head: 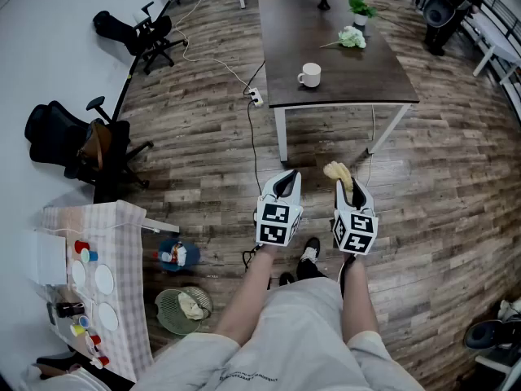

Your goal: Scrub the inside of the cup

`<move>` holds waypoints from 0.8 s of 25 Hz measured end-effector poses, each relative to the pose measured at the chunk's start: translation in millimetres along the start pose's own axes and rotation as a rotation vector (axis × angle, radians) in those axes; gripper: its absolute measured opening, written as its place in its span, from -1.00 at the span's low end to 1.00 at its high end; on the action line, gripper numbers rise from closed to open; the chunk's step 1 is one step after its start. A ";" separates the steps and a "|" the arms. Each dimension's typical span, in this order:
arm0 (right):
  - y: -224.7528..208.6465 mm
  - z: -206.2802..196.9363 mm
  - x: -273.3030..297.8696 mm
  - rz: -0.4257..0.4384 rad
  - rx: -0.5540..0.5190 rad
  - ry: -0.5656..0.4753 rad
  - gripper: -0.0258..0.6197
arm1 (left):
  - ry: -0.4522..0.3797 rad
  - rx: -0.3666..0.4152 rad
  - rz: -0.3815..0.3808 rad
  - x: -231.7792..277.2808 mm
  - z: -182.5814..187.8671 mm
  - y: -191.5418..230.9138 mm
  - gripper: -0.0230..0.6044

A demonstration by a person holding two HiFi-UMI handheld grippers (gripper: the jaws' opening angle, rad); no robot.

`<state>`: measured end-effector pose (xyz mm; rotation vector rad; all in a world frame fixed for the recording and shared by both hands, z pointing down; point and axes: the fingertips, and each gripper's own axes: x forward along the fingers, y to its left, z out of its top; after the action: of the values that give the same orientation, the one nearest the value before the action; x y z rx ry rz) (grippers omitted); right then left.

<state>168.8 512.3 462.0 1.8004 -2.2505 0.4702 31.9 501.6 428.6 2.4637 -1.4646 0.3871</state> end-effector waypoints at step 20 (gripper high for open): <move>-69.9 30.3 95.0 0.163 -0.129 -0.002 -0.42 | 0.018 -0.061 0.067 94.6 9.1 32.8 -0.93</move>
<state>216.3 401.1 476.4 1.5639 -2.3812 0.3430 47.3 406.0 455.7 2.3633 -1.5322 0.3709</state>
